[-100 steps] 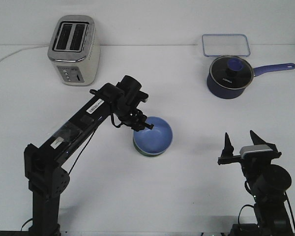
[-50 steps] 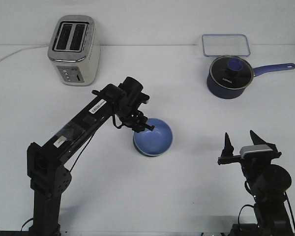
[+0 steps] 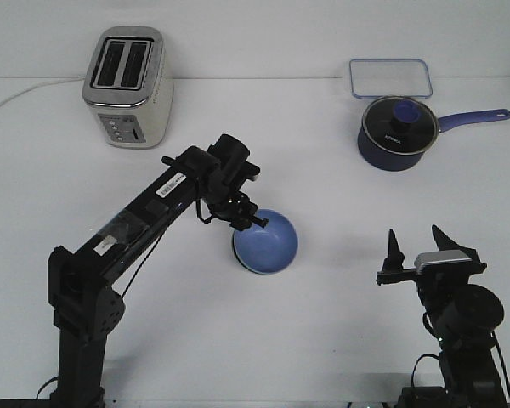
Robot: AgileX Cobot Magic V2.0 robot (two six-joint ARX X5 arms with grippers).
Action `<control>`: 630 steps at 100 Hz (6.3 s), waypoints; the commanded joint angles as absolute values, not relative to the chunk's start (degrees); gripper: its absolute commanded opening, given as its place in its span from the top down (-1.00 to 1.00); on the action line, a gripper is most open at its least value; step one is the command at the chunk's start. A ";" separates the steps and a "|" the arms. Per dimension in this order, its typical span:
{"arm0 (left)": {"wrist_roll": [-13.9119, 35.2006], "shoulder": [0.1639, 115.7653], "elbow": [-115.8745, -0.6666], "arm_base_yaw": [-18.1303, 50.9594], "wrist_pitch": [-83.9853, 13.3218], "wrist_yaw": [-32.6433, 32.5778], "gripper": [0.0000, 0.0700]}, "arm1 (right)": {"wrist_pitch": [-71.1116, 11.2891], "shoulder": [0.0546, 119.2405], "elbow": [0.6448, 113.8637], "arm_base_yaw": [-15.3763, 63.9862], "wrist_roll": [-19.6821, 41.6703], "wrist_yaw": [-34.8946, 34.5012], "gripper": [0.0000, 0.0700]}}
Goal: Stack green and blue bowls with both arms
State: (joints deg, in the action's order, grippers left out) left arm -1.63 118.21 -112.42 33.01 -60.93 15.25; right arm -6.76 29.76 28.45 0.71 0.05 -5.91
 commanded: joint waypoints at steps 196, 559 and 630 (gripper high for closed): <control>2.11 46.87 -53.43 3.86 -21.12 6.00 -0.09 | -6.04 30.00 28.47 0.78 0.62 -5.80 -0.57; 3.53 13.34 -12.78 1.58 9.67 5.76 0.97 | -6.02 30.00 28.47 0.78 0.60 -5.82 1.00; 3.95 0.16 -0.80 -0.40 10.85 5.78 0.97 | -6.02 30.00 28.47 0.78 0.60 -5.82 1.00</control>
State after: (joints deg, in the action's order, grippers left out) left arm 3.99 0.30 -1.93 -0.34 10.07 5.89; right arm -6.74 29.76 28.45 0.71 0.08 -5.89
